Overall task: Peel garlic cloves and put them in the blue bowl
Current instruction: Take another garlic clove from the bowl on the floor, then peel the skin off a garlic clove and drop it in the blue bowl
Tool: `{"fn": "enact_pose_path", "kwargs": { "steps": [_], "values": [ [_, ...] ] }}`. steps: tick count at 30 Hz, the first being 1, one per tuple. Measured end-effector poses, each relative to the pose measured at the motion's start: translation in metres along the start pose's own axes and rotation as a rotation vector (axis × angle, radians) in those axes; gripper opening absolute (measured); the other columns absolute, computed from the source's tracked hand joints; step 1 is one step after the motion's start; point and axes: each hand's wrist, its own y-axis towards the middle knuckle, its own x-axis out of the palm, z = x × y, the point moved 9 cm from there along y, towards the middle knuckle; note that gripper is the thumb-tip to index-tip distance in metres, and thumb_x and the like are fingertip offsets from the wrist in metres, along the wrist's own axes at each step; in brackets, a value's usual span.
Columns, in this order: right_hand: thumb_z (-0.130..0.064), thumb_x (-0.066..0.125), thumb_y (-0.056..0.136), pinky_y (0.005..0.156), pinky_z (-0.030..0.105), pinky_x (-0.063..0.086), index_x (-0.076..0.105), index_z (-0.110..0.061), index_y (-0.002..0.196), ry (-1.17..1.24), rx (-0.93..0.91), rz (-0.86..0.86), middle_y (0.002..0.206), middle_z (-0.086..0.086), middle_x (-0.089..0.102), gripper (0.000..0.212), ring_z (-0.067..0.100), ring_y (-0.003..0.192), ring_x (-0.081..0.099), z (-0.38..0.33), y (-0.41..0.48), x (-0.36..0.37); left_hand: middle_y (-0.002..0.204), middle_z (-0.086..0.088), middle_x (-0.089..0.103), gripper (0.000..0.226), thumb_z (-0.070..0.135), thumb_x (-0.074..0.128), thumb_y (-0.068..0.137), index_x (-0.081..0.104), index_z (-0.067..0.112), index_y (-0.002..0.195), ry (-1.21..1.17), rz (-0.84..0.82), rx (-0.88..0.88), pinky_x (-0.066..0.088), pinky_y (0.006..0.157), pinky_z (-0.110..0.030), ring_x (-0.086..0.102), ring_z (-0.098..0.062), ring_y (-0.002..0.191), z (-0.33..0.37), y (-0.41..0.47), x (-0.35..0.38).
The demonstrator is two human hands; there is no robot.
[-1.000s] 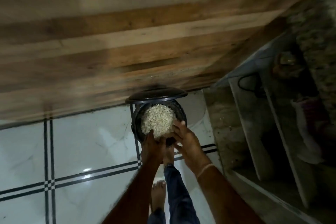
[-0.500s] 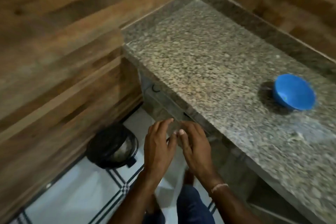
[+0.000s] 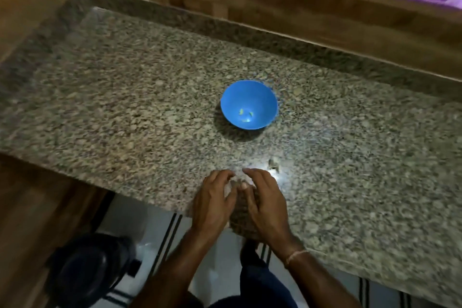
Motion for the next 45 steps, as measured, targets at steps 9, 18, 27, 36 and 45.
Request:
{"fn": "enact_pose_path", "kwargs": {
  "steps": [9,18,27,36,45],
  "values": [
    [-0.011,0.062,0.098,0.098,0.047,0.047,0.057,-0.024,0.144,-0.337,0.171,0.087,0.148,0.009,0.051,0.049,0.034,0.130,0.050,0.105,0.048,-0.061,0.085,0.006,0.055,0.023,0.001,0.060,0.091,0.060,0.024,0.092,0.120,-0.055,0.052,0.052,0.064,-0.041,0.054,-0.015,0.076,0.011,0.030,0.045],
    [-0.027,0.058,0.106,0.104,0.050,0.039,0.059,-0.032,0.141,-0.450,0.292,0.009,0.157,0.000,0.047,0.036,0.026,0.139,0.041,0.119,0.059,-0.048,0.086,0.009,0.062,0.013,0.009,0.063,0.099,0.061,0.021,0.094,-0.038,0.050,0.124,0.046,0.059,-0.030,0.058,-0.012,0.077,0.062,0.073,-0.002],
    [-0.031,0.052,0.109,0.107,0.049,0.034,0.059,-0.030,0.142,-0.400,0.340,0.050,0.160,-0.002,0.044,0.035,0.025,0.143,0.039,0.113,0.056,-0.049,0.101,-0.014,0.072,0.024,0.009,0.072,0.094,0.071,0.012,0.118,0.258,0.154,0.215,0.052,0.073,-0.045,0.066,-0.036,0.093,0.094,0.169,-0.024],
    [-0.009,0.064,0.096,0.107,0.030,0.041,0.069,-0.023,0.133,-0.124,0.267,0.103,0.145,-0.003,0.058,0.040,0.017,0.132,0.045,0.121,0.042,-0.067,0.123,0.002,0.051,0.040,0.023,0.070,0.096,0.062,0.025,0.135,0.046,-0.227,0.350,0.053,0.088,-0.041,0.049,-0.019,0.116,0.090,0.073,0.093],
    [-0.007,0.072,0.096,0.094,0.031,0.059,0.077,-0.013,0.116,0.615,0.357,0.101,0.114,-0.003,0.078,0.022,0.012,0.110,0.072,0.116,0.031,-0.085,0.105,-0.005,0.079,0.022,0.016,0.073,0.096,0.076,0.019,0.117,-0.761,-0.274,-0.319,0.058,0.076,-0.036,0.075,-0.022,0.096,0.065,0.062,0.122]
  ]
}}
